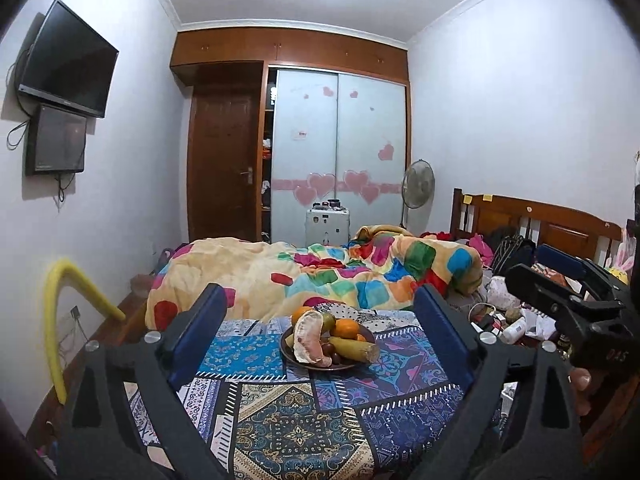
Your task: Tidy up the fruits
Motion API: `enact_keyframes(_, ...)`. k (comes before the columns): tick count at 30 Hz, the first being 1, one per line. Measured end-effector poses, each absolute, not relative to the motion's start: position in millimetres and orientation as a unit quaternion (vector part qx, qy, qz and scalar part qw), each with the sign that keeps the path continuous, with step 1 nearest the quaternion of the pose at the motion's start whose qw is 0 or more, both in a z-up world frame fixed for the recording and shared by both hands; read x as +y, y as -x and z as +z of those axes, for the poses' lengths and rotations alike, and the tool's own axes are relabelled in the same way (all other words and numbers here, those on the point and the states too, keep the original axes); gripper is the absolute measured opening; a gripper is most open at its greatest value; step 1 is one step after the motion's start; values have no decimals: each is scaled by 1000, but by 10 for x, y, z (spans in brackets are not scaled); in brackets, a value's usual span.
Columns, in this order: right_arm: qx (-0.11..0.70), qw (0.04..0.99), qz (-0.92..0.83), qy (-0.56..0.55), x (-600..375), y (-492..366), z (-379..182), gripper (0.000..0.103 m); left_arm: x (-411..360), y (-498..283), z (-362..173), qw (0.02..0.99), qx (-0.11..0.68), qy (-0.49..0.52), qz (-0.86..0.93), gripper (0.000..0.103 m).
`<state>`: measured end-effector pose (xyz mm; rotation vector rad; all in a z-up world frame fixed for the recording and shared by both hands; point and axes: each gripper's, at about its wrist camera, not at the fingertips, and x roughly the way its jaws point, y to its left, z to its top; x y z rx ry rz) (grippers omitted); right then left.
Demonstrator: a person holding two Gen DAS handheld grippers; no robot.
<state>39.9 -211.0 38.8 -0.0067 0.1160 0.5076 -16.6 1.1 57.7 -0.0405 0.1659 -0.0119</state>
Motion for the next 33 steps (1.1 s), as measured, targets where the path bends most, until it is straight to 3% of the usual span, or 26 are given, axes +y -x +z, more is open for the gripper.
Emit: enact_keyframes(33, 73, 965, 250, -10, -2180, -276, 324, 103, -64, 267, 451, 997, 82, 9, 10, 102)
